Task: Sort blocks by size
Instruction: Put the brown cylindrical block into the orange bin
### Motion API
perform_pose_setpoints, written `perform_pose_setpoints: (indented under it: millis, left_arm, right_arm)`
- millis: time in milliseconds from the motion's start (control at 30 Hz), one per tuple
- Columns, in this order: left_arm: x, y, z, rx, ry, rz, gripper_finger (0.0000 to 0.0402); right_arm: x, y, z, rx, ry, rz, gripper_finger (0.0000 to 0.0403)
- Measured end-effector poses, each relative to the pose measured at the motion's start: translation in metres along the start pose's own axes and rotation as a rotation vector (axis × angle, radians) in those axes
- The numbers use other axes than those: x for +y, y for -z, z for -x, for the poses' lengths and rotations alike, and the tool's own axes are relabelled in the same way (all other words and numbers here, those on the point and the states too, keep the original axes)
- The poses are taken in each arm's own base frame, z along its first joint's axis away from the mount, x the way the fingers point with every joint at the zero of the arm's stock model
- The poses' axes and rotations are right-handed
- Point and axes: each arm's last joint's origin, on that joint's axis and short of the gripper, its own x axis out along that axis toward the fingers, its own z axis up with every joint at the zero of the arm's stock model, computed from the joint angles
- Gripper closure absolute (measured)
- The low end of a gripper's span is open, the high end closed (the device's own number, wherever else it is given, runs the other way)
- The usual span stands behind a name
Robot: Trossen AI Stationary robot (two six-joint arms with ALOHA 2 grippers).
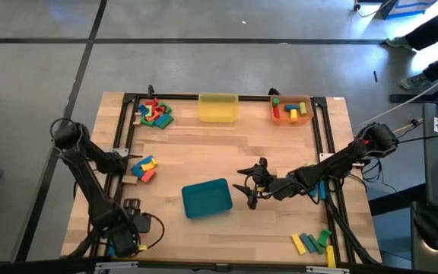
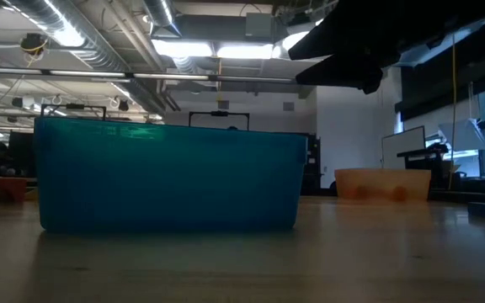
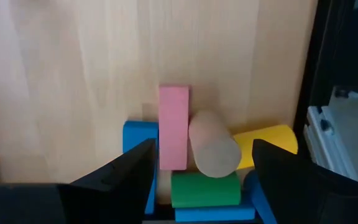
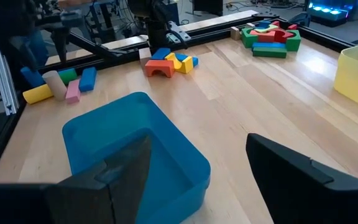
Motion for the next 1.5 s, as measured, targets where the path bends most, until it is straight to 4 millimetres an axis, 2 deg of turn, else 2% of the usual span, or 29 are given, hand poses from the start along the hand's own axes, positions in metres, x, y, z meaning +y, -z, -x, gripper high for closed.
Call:
perform_pose_setpoints:
  millis: [500,633,900,1133,1267,1500]
  left_arm:
    - [-0.014,0.005,-0.031,0.058,-0.065,-0.087,0.0155]
    - [-0.015,0.005,-0.034,0.069,-0.070,-0.097,0.0183]
    - [-0.014,0.005,-0.032,0.068,-0.064,-0.133,0.0278]
    - [-0.014,0.005,-0.032,0.074,-0.057,-0.169,0.0284]
    - [-0.011,0.002,-0.023,0.080,-0.057,-0.158,0.0284]
    - [-0.001,-0.011,0.019,-0.011,-0.021,-0.134,0.0284]
  right_arm:
    - [0.000,0.000,0.000,0.000,0.000,0.001,0.0136]
    - [0.000,0.000,0.000,0.000,0.000,0.000,0.0136]
    - [0.000,0.000,0.000,0.000,0.000,0.003,0.0136]
    - [0.000,0.000,0.000,0.000,0.000,0.003,0.0136]
    - [0.000,0.000,0.000,0.001,0.000,0.004,0.0136]
    - [0.001,0.000,0.000,0.005,-0.014,0.002,0.0136]
